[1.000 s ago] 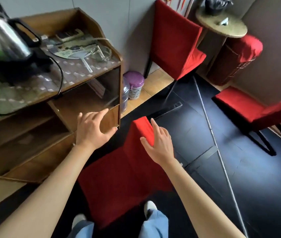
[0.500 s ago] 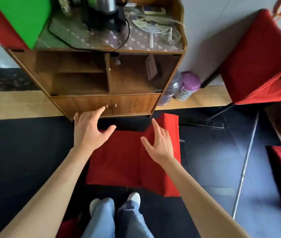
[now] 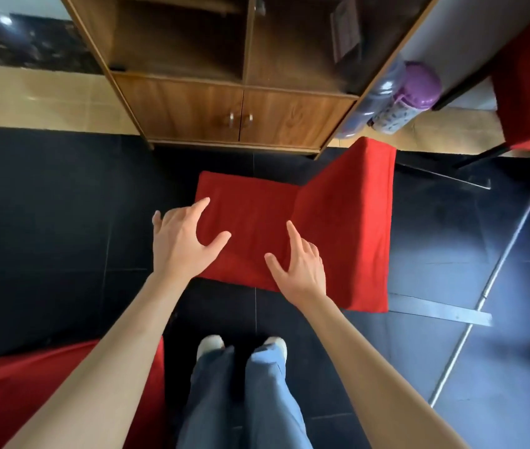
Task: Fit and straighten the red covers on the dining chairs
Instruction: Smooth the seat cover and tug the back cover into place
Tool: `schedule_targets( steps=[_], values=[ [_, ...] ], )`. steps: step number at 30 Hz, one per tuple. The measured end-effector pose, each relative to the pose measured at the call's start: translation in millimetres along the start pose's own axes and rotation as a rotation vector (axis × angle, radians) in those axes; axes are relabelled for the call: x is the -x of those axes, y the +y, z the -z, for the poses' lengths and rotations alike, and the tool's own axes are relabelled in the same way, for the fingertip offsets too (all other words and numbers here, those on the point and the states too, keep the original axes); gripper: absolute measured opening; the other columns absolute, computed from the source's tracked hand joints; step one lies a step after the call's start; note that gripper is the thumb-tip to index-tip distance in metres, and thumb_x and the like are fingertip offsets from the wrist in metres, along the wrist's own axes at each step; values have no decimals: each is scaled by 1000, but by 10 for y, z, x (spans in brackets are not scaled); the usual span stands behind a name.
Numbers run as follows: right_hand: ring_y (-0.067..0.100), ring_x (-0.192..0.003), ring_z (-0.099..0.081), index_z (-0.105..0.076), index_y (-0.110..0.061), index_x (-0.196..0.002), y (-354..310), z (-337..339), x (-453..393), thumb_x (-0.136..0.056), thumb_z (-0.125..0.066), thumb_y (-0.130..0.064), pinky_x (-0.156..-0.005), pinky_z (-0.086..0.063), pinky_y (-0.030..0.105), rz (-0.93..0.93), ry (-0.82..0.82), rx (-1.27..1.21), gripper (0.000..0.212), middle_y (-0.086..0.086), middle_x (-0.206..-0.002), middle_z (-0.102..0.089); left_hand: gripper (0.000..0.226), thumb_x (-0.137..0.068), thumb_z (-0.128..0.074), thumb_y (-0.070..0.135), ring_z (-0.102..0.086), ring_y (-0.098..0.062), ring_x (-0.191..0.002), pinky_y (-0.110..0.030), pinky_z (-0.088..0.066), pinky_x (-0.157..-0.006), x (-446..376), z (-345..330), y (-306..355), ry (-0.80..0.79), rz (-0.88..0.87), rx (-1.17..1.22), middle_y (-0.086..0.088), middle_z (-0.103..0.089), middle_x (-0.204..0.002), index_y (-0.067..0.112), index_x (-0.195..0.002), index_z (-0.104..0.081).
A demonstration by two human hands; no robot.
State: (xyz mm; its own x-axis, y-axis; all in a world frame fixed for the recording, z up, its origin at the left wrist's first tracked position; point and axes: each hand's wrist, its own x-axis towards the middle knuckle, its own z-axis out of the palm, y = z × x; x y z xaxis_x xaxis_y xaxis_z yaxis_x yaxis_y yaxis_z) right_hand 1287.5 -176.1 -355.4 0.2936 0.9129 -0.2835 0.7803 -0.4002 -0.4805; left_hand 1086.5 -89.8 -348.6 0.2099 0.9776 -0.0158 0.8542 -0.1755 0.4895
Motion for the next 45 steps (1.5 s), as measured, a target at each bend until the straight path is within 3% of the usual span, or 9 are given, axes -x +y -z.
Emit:
schedule_targets(
  steps=[8,17,25,30,37,39,41,43,45],
  values=[
    [25,-133,-36,-15,-30,-152,739,-1030,-111,-91,-45,-56,-105,-38,46,-95,-102,-21,73,3,-141,-48,67,-78,-73,48,-58,-29,-112,-58,-27,-108,419,-1091,-503,19,151,-2,-8,-67,-114,16,-134,-54],
    [26,-129,-44,-13,-34,-152,1803,-2574,-347,-92,-45,-55,-95,-44,41,-157,-111,-114,72,6,-140,-49,69,-78,-70,49,-58,-32,-112,-58,-28,-107,834,-2908,-1111,-10,204,-54,-10,-64,-119,16,-136,-51],
    [22,-106,-58,-13,-44,-149,2625,-3838,-560,-91,-40,-59,-74,-44,33,-197,-126,-84,65,5,-111,-61,71,-81,-65,54,-60,-36,-90,-51,-42,-94,988,-4303,-1892,-73,245,-157,-15,-64,-94,16,-138,-49],
    [16,-55,-57,1,-48,-147,2871,-4340,-637,-92,-37,-57,-54,-43,29,-202,-152,-71,68,-7,-55,-52,73,-84,-55,59,-61,-31,-79,-44,-45,-80,966,-4879,-2207,-81,288,-166,-10,-61,-87,25,-146,-35],
    [9,-65,-50,26,-61,-135,2885,-4671,-576,-91,-39,-59,-64,-41,32,-160,-16,-137,79,-4,-82,-56,79,-83,-40,70,-47,-21,-74,-36,-38,-66,1028,-5314,-2333,2,491,-18,-1,-43,-95,47,-147,0],
    [20,-83,-58,30,-66,-129,2770,-4736,-501,-90,-37,-61,-69,-44,35,-258,-21,-232,77,9,-114,-56,78,-84,-38,71,-48,-24,-77,-37,-37,-68,979,-5350,-2314,-5,577,57,-7,-47,-101,50,-146,6],
    [32,-105,-59,28,-65,-130,2590,-4765,-519,-90,-36,-63,-74,-42,37,-418,10,-372,75,21,-147,-33,80,-86,-37,72,-56,-32,-88,-39,-36,-72,940,-5364,-2269,-26,636,131,-16,-51,-116,50,-146,11],
    [33,-102,-56,25,-61,-135,2446,-4792,-668,-91,-38,-61,-76,-36,38,-562,94,-510,77,25,-150,-25,84,-86,-38,71,-56,-39,-102,-40,-35,-76,882,-5379,-2197,-19,692,237,-21,-47,-129,47,-147,14],
    [30,-86,-52,22,-56,-140,2355,-4792,-862,-92,-42,-59,-76,-36,39,-682,209,-634,80,26,-139,-36,89,-86,-41,70,-52,-41,-108,-43,-37,-83,816,-5398,-2126,5,745,356,-24,-40,-135,45,-147,18]
  ],
)
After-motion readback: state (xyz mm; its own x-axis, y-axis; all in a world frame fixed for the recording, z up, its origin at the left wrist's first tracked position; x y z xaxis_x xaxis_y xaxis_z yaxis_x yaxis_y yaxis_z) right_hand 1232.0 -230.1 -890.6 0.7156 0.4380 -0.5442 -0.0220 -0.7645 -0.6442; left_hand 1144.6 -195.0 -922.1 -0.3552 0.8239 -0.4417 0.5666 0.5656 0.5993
